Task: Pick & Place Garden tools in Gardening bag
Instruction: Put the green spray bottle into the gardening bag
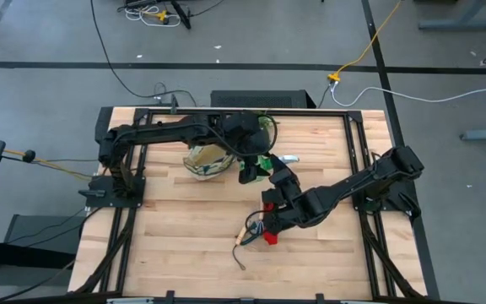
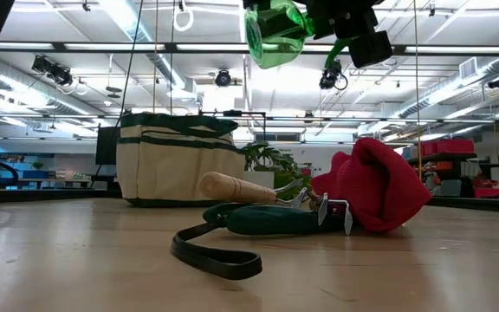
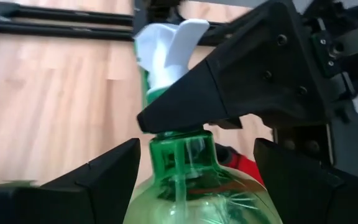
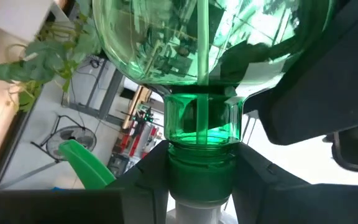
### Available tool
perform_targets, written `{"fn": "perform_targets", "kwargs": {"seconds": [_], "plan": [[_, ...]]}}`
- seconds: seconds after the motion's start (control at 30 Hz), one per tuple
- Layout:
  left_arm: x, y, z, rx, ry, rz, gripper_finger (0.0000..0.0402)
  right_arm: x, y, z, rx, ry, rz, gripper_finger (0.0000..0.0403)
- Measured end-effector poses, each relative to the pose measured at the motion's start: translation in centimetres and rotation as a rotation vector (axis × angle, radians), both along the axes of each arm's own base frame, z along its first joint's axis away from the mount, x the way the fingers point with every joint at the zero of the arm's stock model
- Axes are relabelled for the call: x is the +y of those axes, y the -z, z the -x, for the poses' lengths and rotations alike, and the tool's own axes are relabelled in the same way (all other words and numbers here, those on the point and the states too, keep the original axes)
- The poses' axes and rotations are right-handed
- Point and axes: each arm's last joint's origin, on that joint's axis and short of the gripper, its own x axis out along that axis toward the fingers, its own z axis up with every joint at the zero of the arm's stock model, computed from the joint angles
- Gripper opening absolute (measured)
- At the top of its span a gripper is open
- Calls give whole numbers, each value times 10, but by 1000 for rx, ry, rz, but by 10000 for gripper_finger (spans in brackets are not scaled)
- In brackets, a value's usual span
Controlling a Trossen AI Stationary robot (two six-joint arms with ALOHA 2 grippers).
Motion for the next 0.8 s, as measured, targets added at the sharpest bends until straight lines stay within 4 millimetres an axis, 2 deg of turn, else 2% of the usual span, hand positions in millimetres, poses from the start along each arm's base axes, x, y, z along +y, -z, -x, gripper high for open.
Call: {"fn": "perform_targets", "kwargs": {"seconds": [0.27,0.63,0.8], "plan": [[2,9,-5,18,99,106,314,6,1,2,2,-20,0,122],[3,12,-6,25,133,150,283,17,1,6,14,-54,7,122],[3,12,-6,27,128,150,255,20,1,7,19,-62,10,122]]}}
